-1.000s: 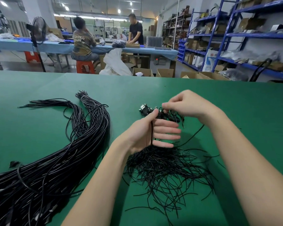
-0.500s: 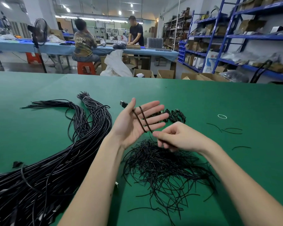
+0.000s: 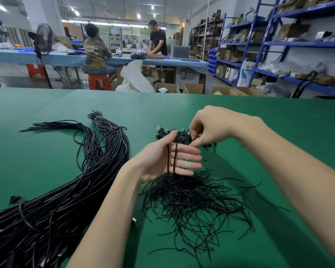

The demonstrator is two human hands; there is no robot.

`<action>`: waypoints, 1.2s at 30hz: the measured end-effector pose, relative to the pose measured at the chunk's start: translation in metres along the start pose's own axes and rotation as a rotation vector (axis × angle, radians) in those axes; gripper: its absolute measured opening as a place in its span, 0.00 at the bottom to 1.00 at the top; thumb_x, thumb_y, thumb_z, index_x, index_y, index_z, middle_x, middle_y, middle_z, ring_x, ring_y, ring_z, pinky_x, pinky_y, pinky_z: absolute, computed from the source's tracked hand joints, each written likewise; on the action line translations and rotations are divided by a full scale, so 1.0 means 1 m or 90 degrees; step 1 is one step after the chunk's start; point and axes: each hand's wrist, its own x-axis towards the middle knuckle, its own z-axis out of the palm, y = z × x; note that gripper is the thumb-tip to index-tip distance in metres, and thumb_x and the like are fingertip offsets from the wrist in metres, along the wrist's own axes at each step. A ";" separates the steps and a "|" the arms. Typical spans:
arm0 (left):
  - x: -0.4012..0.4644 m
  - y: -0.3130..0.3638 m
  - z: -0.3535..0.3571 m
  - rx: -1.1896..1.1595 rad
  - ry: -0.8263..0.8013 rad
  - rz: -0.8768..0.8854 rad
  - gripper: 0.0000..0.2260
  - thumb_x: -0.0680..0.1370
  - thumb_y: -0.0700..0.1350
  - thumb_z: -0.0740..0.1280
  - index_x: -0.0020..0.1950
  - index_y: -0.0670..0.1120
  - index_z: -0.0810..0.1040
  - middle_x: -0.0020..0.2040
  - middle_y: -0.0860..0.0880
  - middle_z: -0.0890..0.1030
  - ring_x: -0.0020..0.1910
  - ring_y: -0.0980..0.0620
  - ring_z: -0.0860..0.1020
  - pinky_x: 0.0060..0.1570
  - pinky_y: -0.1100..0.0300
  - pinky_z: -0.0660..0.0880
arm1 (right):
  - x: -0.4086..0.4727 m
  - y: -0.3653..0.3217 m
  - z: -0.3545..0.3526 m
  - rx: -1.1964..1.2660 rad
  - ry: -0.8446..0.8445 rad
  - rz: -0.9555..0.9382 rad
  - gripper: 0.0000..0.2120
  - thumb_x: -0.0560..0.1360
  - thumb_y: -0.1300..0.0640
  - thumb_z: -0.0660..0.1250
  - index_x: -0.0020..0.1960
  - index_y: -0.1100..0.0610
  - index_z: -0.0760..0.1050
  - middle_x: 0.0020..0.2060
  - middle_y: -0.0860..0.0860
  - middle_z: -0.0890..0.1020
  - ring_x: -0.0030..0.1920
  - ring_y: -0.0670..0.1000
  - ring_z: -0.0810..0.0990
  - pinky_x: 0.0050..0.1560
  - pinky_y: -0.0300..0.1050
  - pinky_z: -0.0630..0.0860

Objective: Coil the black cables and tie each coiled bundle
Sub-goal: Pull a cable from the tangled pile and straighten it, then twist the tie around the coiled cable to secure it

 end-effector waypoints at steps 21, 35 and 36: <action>0.002 0.006 -0.007 -0.219 0.076 0.207 0.31 0.85 0.57 0.46 0.64 0.34 0.76 0.64 0.35 0.79 0.63 0.35 0.79 0.59 0.44 0.79 | -0.052 -0.025 0.083 0.753 -0.178 0.142 0.24 0.83 0.38 0.59 0.37 0.54 0.75 0.27 0.48 0.70 0.25 0.47 0.66 0.26 0.37 0.61; 0.004 -0.005 0.008 0.169 0.014 -0.074 0.31 0.85 0.60 0.45 0.61 0.40 0.80 0.55 0.41 0.85 0.48 0.45 0.85 0.50 0.56 0.81 | -0.007 0.001 0.020 0.395 -0.317 0.189 0.14 0.81 0.57 0.67 0.36 0.56 0.76 0.27 0.48 0.70 0.27 0.47 0.62 0.28 0.40 0.58; 0.005 -0.006 0.009 0.178 0.032 -0.078 0.31 0.85 0.59 0.45 0.61 0.40 0.79 0.55 0.41 0.85 0.48 0.45 0.85 0.50 0.56 0.82 | -0.005 -0.001 0.017 0.423 -0.306 0.197 0.14 0.81 0.57 0.67 0.36 0.58 0.77 0.27 0.48 0.72 0.26 0.46 0.63 0.28 0.39 0.59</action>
